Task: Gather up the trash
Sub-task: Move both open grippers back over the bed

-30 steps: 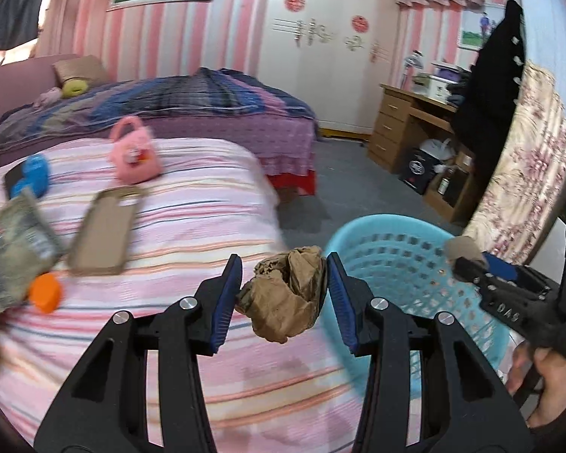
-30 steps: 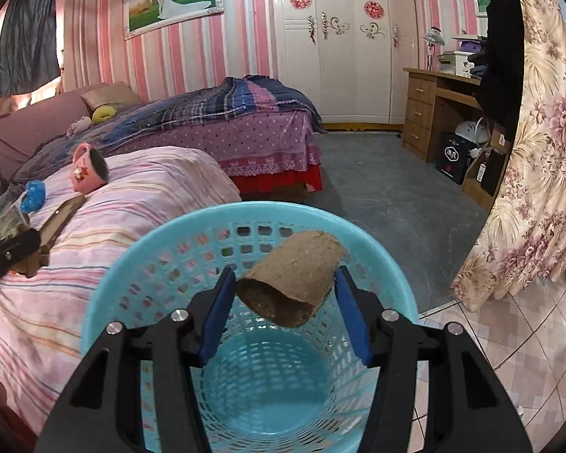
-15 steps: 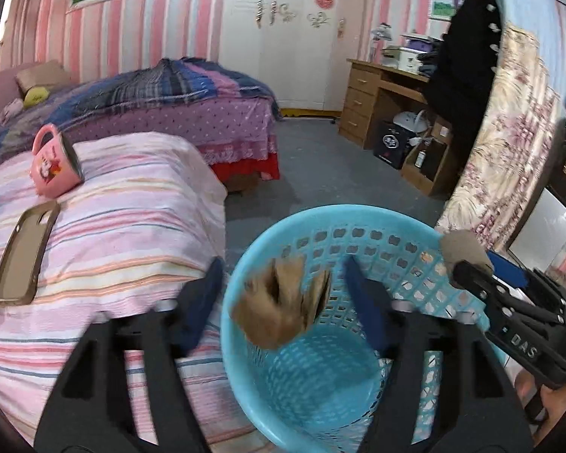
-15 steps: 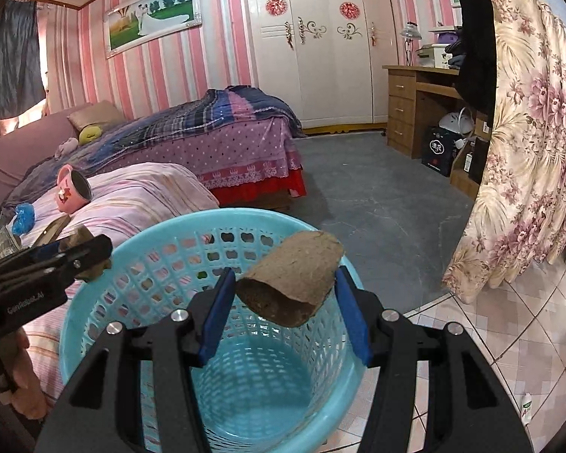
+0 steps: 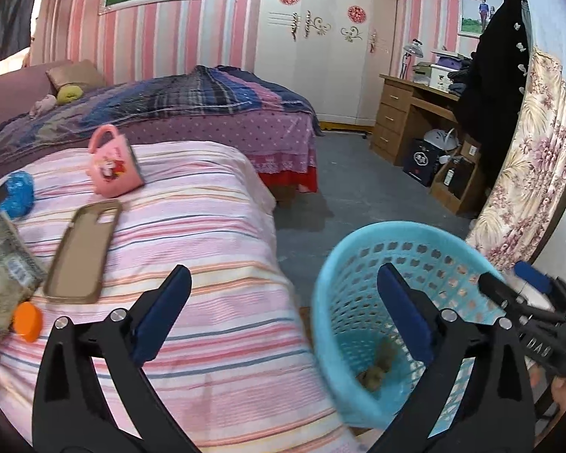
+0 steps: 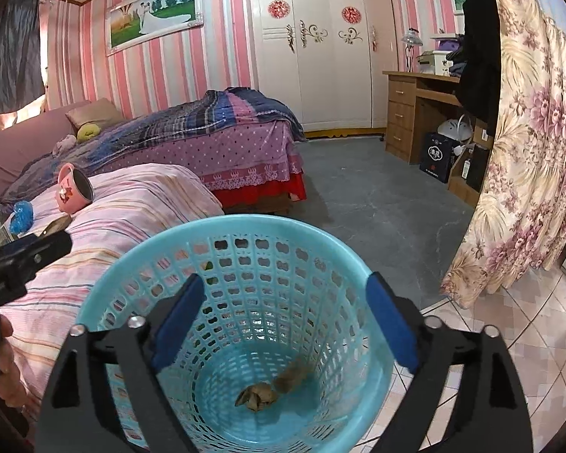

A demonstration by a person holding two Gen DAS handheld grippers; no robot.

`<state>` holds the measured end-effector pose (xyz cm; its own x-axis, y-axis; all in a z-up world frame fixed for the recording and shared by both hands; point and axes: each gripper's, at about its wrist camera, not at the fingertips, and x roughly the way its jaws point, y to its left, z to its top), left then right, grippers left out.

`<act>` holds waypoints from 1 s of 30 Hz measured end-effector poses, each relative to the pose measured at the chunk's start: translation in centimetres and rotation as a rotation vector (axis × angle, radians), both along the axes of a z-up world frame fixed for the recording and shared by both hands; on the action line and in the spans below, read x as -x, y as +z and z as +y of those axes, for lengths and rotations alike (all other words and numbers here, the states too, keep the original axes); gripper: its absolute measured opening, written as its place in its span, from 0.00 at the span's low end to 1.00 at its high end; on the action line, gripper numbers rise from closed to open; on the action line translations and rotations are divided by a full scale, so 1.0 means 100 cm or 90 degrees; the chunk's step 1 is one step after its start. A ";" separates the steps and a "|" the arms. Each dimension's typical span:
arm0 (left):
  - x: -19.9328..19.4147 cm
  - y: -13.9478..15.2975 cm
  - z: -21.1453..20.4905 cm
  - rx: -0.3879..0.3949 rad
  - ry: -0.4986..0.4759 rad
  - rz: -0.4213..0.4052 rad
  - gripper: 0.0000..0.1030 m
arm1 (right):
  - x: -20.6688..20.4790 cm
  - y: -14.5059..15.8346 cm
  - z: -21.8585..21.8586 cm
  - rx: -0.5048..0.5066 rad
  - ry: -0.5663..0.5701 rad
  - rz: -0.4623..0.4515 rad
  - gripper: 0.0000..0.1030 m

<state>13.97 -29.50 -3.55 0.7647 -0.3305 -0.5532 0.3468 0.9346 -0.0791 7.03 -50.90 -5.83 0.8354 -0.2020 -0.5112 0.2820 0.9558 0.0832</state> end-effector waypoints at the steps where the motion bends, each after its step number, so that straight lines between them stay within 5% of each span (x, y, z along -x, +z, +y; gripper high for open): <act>1: 0.002 0.001 0.005 -0.003 0.004 -0.002 0.93 | 0.000 0.001 0.003 0.003 0.000 0.000 0.85; 20: 0.036 0.023 0.167 -0.040 0.152 -0.030 0.95 | -0.003 0.019 0.074 -0.015 0.008 -0.024 0.93; 30: 0.038 0.005 0.252 -0.056 0.225 -0.015 0.95 | -0.023 0.018 0.126 0.014 0.041 0.000 0.94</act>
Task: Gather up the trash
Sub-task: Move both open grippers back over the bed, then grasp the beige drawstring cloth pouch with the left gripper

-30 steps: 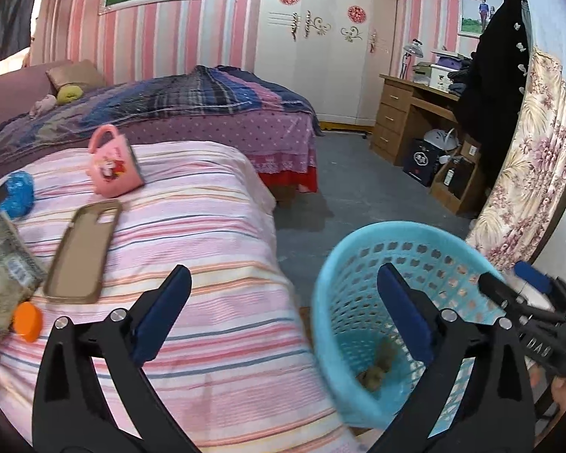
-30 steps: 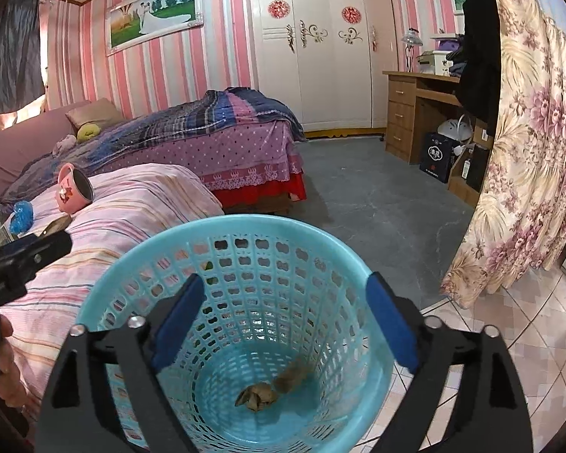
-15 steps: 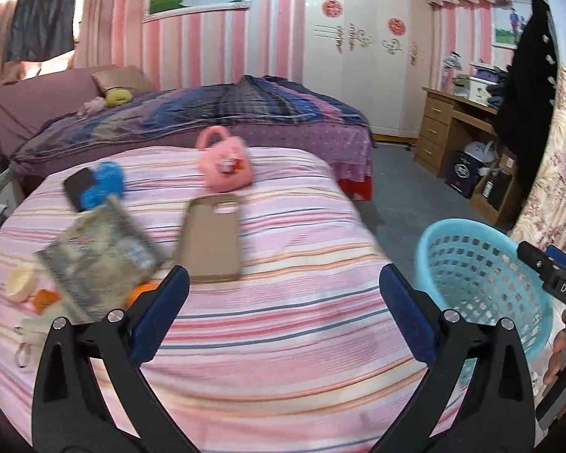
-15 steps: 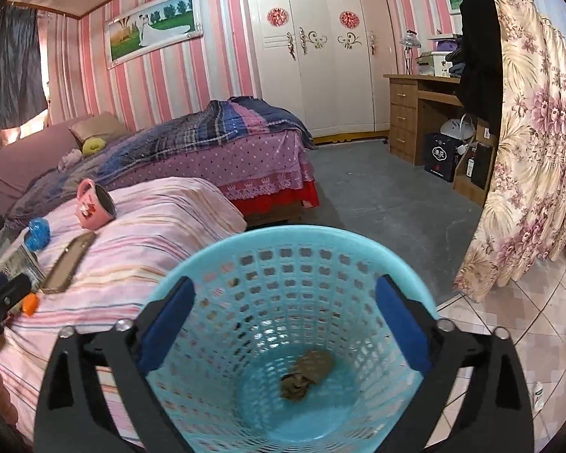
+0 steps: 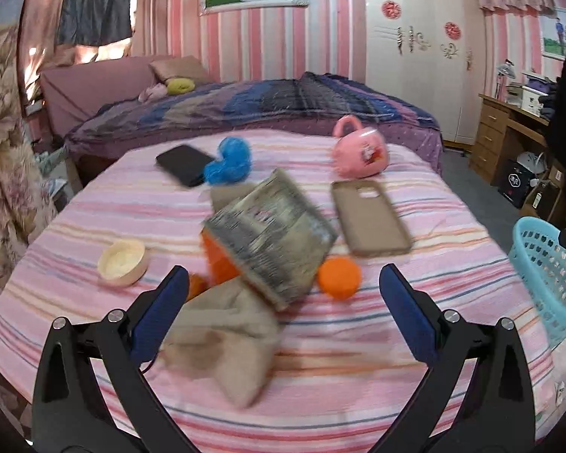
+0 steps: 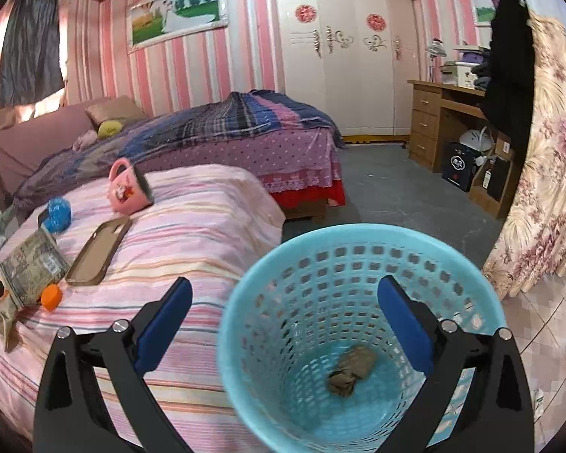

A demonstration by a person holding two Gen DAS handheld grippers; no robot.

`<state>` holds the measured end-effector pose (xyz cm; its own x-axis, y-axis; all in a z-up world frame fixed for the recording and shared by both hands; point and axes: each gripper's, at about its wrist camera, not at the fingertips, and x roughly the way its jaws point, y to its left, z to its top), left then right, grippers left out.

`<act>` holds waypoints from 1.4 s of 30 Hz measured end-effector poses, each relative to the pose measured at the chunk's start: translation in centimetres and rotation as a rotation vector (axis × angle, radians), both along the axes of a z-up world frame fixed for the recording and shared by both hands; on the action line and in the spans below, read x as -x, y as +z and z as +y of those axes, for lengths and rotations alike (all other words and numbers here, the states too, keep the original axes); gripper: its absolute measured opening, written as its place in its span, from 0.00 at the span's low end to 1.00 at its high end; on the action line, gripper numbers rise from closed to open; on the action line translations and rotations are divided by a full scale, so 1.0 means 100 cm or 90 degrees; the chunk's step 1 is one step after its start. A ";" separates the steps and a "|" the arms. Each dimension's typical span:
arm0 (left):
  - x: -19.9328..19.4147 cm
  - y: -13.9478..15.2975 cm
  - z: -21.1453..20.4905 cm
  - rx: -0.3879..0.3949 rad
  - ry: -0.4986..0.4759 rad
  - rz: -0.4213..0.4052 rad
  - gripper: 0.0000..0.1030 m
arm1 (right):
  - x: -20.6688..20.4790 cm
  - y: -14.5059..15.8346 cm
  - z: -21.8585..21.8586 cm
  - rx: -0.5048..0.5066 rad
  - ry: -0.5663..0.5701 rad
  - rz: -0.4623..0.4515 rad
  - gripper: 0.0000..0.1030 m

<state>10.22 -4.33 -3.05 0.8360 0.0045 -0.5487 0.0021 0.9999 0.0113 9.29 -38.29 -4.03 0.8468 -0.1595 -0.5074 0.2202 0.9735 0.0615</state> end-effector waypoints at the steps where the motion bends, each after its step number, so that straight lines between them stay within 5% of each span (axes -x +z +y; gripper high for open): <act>1: 0.000 -0.003 0.005 0.002 -0.002 0.007 0.95 | -0.002 -0.001 0.006 0.008 0.003 0.003 0.94; 13: -0.007 -0.035 0.014 -0.057 -0.020 0.066 0.95 | -0.018 -0.002 0.049 -0.002 0.026 0.015 0.94; 20: -0.010 -0.040 0.034 -0.047 0.004 0.085 0.94 | -0.026 -0.003 0.080 0.006 0.057 0.024 0.94; 32: 0.000 -0.029 0.062 -0.010 -0.013 0.074 0.53 | -0.036 -0.005 0.134 0.031 0.120 0.037 0.94; 42: 0.010 -0.005 0.091 -0.007 0.018 0.030 0.46 | -0.042 -0.011 0.184 0.030 0.185 0.045 0.94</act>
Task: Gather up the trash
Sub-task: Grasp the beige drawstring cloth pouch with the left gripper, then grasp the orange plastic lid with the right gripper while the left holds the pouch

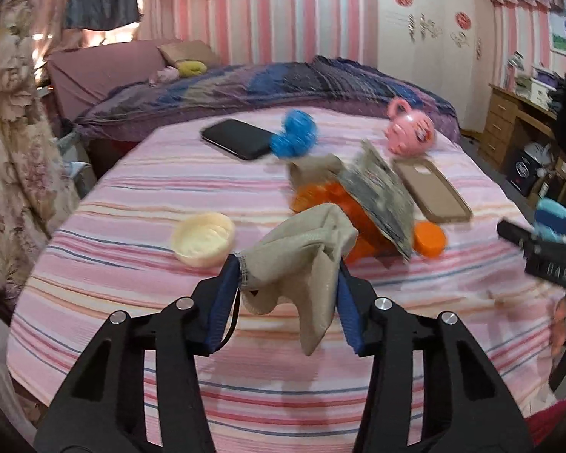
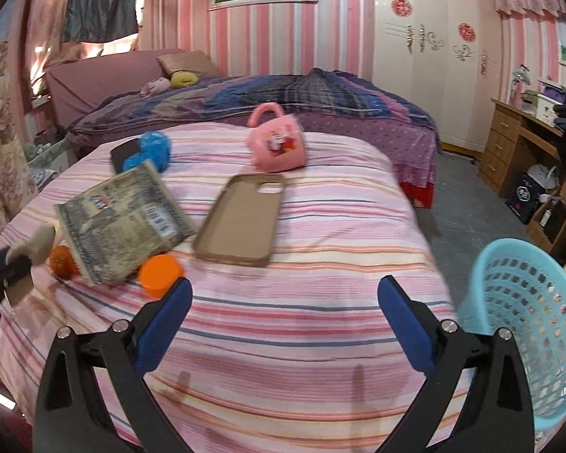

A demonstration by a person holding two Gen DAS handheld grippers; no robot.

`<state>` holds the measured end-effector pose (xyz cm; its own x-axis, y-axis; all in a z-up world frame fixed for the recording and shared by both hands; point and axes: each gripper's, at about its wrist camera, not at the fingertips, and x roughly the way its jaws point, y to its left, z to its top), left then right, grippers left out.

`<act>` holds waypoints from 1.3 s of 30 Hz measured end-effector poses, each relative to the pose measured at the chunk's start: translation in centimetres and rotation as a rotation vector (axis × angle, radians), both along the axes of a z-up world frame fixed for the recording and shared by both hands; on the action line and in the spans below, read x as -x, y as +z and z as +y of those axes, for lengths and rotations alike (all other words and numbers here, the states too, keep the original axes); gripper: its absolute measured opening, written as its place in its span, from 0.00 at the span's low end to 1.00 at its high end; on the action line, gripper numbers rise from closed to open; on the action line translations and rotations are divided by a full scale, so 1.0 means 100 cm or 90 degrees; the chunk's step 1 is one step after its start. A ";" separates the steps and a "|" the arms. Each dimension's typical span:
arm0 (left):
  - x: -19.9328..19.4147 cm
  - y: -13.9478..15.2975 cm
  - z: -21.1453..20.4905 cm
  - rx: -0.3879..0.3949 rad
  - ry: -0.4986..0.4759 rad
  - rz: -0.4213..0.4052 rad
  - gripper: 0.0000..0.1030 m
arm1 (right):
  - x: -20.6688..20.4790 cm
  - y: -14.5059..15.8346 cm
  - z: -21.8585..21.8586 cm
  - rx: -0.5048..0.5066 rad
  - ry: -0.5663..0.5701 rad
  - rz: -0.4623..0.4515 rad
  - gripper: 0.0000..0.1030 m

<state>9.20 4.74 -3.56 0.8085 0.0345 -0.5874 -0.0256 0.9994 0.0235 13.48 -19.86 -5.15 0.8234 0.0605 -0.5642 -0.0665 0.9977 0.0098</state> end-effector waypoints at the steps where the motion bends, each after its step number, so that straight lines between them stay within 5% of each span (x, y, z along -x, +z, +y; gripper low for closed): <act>1: -0.001 0.002 0.006 -0.001 0.012 -0.004 0.46 | -0.001 -0.001 0.005 0.001 0.007 0.001 0.94; 15: -0.021 0.001 0.060 0.029 0.121 -0.008 0.46 | -0.031 -0.020 0.063 0.014 0.060 0.084 0.91; 26: -0.023 0.000 0.071 0.049 0.145 -0.005 0.46 | -0.042 -0.029 0.067 -0.016 0.110 0.124 0.36; 39: -0.008 0.013 0.042 0.033 0.122 -0.040 0.46 | -0.013 -0.005 0.017 -0.026 0.072 0.048 0.36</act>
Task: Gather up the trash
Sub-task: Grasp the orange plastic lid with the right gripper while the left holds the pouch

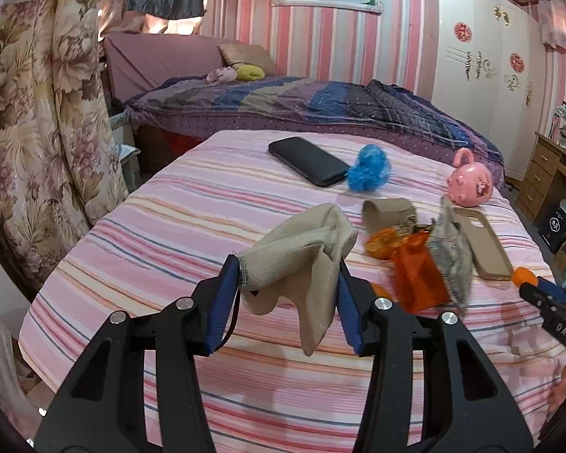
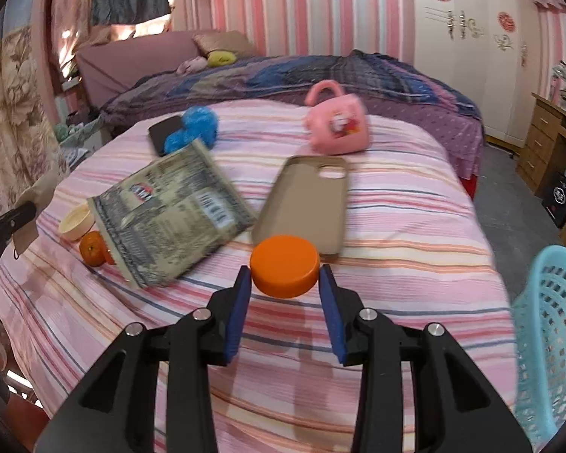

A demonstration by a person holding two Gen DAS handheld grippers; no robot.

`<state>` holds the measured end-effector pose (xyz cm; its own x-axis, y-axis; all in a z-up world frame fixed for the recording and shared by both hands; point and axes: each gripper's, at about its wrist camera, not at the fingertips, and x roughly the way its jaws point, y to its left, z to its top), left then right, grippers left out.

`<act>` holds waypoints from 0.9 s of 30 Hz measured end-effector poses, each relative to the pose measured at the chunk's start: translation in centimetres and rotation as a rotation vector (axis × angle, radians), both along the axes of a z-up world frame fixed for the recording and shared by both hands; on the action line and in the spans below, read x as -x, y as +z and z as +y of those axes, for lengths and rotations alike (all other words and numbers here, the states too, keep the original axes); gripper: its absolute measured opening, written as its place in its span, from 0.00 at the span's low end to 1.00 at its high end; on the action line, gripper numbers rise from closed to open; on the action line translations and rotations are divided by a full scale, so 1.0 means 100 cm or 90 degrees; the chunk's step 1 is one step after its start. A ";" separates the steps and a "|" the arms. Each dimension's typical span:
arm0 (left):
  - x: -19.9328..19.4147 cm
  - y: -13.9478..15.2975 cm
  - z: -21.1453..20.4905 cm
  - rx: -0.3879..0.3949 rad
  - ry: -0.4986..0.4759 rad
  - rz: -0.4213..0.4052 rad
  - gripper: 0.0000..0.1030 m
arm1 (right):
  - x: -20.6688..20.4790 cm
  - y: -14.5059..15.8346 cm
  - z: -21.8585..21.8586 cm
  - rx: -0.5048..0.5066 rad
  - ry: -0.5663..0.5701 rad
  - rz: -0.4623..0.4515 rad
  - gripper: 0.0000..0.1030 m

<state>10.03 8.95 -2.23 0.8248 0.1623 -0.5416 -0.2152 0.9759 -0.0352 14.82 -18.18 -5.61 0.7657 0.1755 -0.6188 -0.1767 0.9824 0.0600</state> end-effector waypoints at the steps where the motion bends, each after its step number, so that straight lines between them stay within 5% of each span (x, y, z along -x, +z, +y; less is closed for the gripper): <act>1: 0.001 0.001 -0.004 -0.003 -0.005 -0.003 0.47 | 0.002 0.002 -0.007 -0.003 -0.006 -0.006 0.36; 18: 0.001 0.010 -0.069 -0.012 -0.053 -0.025 0.47 | 0.012 0.011 -0.068 -0.017 -0.056 -0.029 0.36; 27: 0.001 0.005 -0.055 -0.013 -0.043 -0.012 0.47 | 0.009 0.005 -0.068 0.000 -0.044 -0.010 0.36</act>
